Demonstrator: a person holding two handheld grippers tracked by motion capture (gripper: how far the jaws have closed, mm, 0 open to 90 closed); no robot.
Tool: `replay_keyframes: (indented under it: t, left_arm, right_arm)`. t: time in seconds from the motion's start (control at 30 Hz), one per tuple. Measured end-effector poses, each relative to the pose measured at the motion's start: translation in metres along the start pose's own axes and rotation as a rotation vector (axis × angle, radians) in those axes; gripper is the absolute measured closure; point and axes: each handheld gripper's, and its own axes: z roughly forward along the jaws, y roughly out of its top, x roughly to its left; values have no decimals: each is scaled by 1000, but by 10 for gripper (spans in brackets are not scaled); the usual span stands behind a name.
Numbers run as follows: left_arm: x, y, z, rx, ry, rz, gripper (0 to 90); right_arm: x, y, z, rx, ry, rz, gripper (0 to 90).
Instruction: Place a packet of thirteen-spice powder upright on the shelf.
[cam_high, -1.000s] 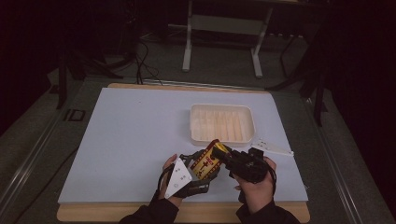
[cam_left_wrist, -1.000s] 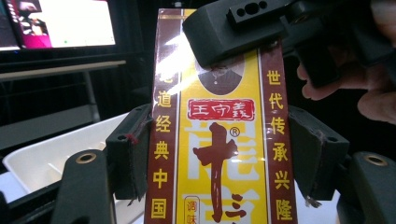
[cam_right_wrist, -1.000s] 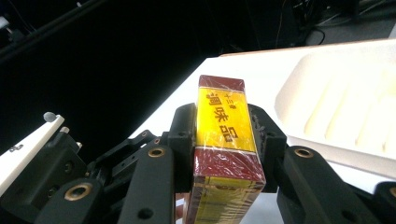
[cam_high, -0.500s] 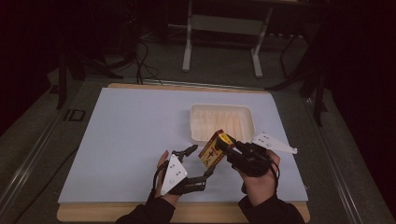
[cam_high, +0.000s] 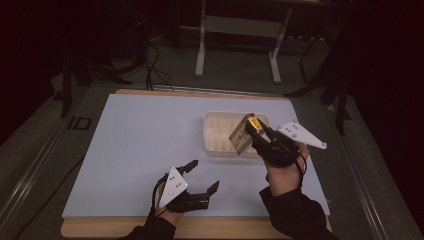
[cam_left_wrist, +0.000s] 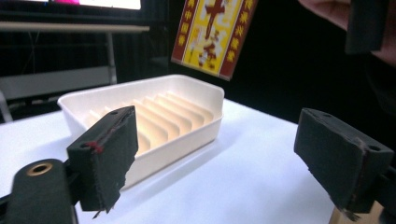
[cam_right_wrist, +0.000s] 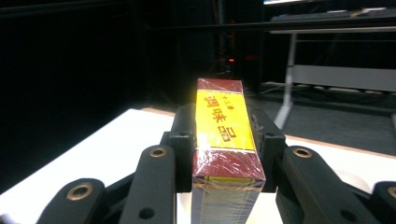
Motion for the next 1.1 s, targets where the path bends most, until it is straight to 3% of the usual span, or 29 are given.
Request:
replay_keyframes:
  t: [0.23, 0.47, 0.63, 0.9, 1.1]
  left_arm:
    - [6, -5, -4, 53, 32, -33, 32]
    - [11, -10, -3, 57, 53, -18, 32]
    - [13, -13, -4, 57, 52, -20, 32]
    - [14, -14, -3, 55, 52, -26, 32]
    - [13, -15, -2, 64, 48, -33, 27]
  right_arm:
    - [-12, 10, 19, -23, -97, 5, 678]
    - [-19, 18, 36, -46, -167, -15, 678]
    - [-33, 20, 47, -56, -218, 24, 678]
    - [-52, 12, 62, -46, -284, 55, 678]
    - [-63, -11, 77, 0, -330, 49, 679]
